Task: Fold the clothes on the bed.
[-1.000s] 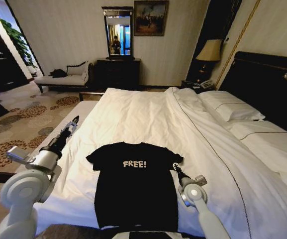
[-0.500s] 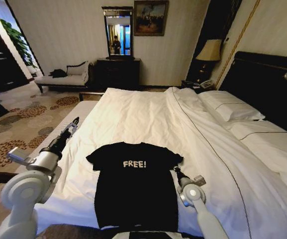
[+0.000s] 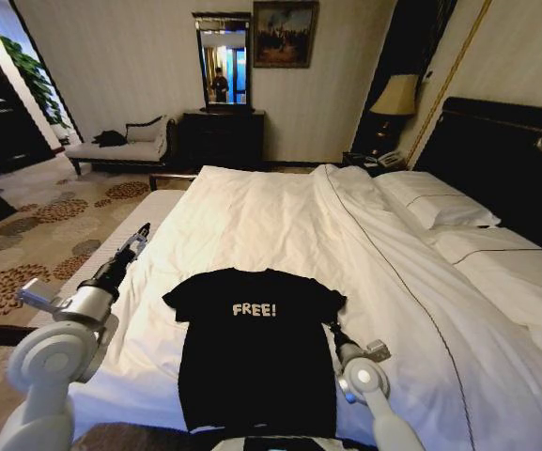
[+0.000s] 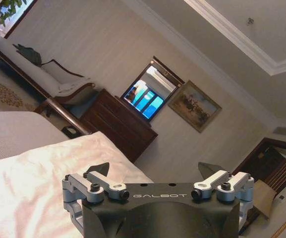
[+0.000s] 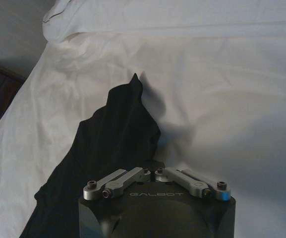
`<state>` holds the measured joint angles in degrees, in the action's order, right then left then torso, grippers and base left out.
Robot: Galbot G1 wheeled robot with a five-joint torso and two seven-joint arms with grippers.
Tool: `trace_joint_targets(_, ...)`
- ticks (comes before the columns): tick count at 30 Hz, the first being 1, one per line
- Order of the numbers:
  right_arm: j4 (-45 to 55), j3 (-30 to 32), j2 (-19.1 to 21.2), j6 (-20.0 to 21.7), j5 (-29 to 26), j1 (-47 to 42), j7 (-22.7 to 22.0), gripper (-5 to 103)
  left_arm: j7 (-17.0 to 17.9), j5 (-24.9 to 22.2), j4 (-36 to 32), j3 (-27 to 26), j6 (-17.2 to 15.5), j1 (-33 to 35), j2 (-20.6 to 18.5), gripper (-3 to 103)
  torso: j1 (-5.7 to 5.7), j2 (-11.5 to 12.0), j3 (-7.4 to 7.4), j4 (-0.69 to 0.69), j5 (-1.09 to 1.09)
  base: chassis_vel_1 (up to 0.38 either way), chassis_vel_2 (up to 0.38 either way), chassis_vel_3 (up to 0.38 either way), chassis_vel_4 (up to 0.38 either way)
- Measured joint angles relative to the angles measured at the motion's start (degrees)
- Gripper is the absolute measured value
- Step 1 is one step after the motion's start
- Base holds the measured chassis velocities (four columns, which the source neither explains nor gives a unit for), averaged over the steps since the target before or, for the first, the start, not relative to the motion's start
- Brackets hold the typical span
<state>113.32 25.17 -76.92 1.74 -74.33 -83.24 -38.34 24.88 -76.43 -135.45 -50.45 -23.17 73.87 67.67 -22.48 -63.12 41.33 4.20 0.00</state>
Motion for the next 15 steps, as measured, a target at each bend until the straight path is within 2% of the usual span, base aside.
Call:
trace_joint_targets(7,0.54,-0.36,-0.33,0.00,1.95,-0.57,-0.52,0,0.09,2.14,1.33,0.67,-0.08,0.50,0.25,100,0.00,0.00,0.00,0.00,0.00,0.000,0.000,0.000,0.000)
trace_joint_targets(8,0.50,-0.27,-0.33,0.00,2.55,-0.42,-0.50,0,0.75,4.13,2.24,1.09,-0.91,1.16,0.29,100,0.00,0.00,0.00,0.00,0.00,0.000,0.000,0.000,0.000)
trace_joint_targets(10,0.53,-0.17,-0.32,0.01,3.03,-0.39,-0.47,0,1.45,5.02,2.81,1.32,-2.08,1.68,0.34,100,0.00,0.00,0.00,0.00,0.00,0.000,0.000,0.000,0.000)
trace_joint_targets(12,0.94,-0.06,-0.31,-0.01,4.28,-0.50,-0.39,11,2.66,5.92,4.03,1.71,-3.65,2.82,0.65,100,0.00,0.00,0.00,0.00,0.00,0.000,0.000,0.000,0.000)
trace_joint_targets(14,1.98,0.10,-0.37,-0.48,8.18,-1.12,-0.57,21,3.69,6.29,6.55,2.03,-4.18,4.98,1.82,100,0.00,0.00,0.00,0.00,-0.01,0.000,0.000,0.000,0.000)
trace_joint_targets(15,1.98,0.10,-0.37,-0.48,8.18,-1.12,-0.57,21,3.69,6.29,6.55,2.03,-4.18,4.98,1.82,100,0.00,0.00,0.00,0.00,-0.01,0.000,0.000,0.000,0.000)
